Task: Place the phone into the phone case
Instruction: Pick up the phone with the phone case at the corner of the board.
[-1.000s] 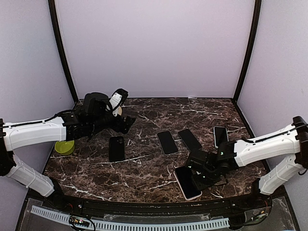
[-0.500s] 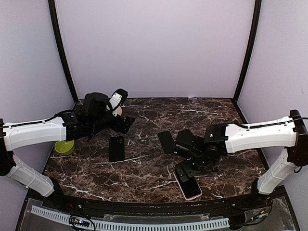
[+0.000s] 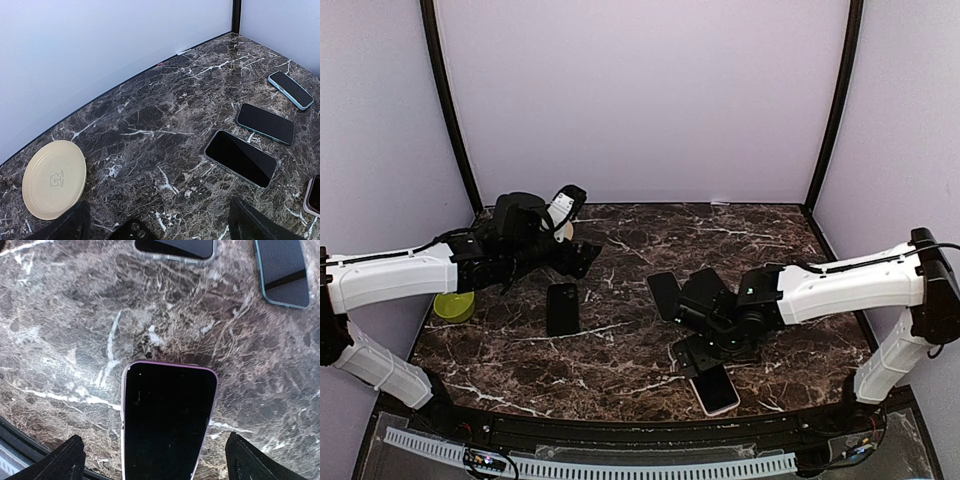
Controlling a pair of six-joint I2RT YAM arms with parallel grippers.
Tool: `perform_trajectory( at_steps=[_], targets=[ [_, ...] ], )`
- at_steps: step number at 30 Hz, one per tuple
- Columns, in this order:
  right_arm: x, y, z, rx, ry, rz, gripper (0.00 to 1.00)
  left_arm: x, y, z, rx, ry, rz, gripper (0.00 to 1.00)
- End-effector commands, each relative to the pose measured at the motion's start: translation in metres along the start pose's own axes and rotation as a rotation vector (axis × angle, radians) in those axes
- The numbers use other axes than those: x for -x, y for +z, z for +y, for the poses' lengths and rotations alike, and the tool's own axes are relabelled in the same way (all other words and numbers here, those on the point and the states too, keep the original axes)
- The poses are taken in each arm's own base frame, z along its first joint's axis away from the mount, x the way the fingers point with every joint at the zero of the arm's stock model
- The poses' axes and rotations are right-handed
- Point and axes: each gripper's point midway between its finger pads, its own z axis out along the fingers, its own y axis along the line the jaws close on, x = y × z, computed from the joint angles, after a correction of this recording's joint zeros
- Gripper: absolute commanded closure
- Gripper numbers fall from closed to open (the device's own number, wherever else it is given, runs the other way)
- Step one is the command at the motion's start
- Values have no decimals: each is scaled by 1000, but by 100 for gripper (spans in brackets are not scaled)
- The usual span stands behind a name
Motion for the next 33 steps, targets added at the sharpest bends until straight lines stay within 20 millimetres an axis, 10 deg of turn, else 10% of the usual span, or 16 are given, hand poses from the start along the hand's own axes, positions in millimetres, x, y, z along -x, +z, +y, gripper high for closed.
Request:
perform_trajectory(
  at_steps=[1, 22, 33],
  targets=[
    [-15, 17, -2, 14, 51, 34, 2, 4, -5, 2, -6, -12, -21, 2],
    [-70, 50, -5, -45, 20, 185, 3, 0, -3, 1, -9, -8, -10, 2],
    [-59, 48, -1, -40, 4, 141, 43, 1, -3, 1, -7, -6, -12, 2]
  ],
)
